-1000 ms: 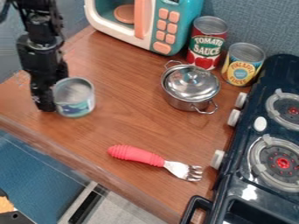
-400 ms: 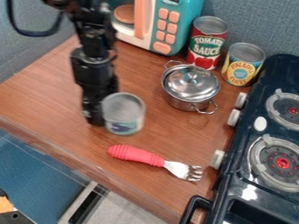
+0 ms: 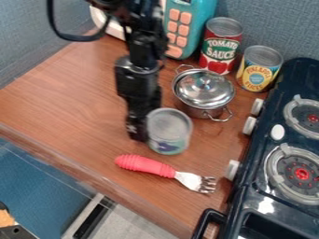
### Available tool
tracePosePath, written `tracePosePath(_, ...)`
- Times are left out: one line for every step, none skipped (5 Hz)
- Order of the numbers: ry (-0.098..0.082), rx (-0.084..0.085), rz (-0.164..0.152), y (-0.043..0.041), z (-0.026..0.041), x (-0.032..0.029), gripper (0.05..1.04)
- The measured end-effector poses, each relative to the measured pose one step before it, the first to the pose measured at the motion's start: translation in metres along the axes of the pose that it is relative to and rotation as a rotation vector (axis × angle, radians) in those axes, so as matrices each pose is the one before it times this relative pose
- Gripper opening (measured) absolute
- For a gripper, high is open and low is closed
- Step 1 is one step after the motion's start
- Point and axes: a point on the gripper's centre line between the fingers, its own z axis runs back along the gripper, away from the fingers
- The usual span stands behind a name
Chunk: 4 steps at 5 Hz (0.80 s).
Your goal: Move the blue can to the top of red fork
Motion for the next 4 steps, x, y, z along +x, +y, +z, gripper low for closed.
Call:
tracePosePath(0.0026,-0.0104,-0.021,0.00042,0.00001,-0.01028,1.0)
tracePosePath(-0.0382,0.0114,-0.0301,0.00435,-0.00038,-0.00586,1.0)
tracePosePath(0.0084,-0.0191,0.0271,-0.00172,0.01796,0.01163,1.0)
tracePosePath(0.0001,-0.0642,0.0285,-0.003,0.02894,0.00706,1.0)
